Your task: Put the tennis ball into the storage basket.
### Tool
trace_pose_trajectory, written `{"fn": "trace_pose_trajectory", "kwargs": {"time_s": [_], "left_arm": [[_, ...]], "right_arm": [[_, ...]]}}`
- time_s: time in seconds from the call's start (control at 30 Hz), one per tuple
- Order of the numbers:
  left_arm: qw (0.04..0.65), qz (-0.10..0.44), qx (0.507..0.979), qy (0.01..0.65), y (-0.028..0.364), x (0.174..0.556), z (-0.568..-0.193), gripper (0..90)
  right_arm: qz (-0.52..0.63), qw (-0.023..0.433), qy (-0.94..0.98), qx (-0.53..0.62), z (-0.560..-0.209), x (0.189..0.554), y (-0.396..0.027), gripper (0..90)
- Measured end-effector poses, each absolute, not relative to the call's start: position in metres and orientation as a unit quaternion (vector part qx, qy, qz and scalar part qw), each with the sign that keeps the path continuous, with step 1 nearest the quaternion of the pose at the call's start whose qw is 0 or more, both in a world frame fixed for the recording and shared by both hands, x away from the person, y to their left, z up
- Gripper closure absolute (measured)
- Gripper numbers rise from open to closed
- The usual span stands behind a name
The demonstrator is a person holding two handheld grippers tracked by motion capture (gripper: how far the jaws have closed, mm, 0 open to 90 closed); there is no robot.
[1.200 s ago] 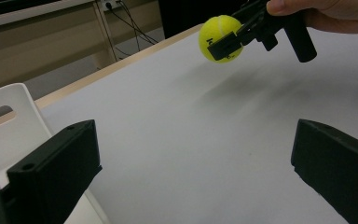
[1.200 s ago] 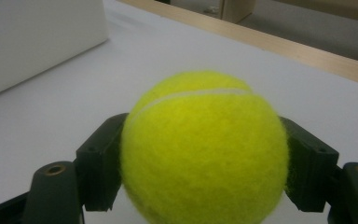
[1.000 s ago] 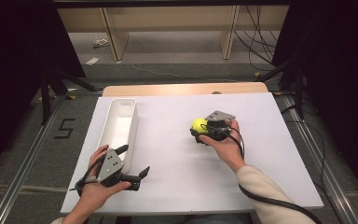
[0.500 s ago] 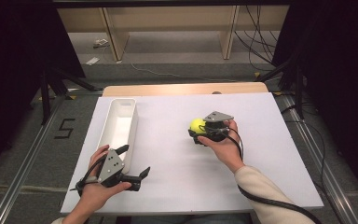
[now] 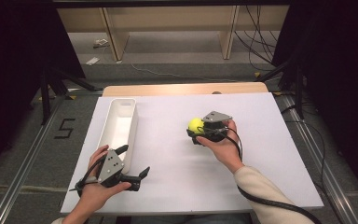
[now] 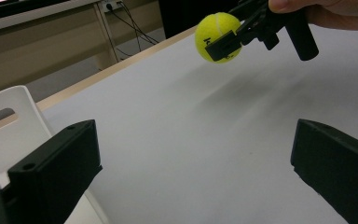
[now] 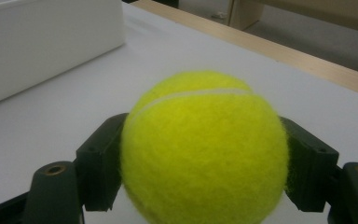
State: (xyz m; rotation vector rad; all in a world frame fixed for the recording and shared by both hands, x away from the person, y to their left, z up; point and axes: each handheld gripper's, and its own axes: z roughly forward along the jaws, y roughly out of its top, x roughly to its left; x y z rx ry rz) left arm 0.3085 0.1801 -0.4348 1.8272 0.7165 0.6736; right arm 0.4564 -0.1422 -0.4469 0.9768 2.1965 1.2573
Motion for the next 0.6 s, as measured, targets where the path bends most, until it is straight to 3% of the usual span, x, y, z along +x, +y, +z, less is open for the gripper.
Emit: {"fn": "trace_pose_trajectory", "kwargs": {"time_s": [0.6], "left_arm": [[0.506,0.282,0.759,0.298,0.1814,0.3086,-0.4346,0.7]], "right_arm": [[0.463,0.209,0.791,0.342,-0.441,0.4552,-0.1351,26.7]]}}
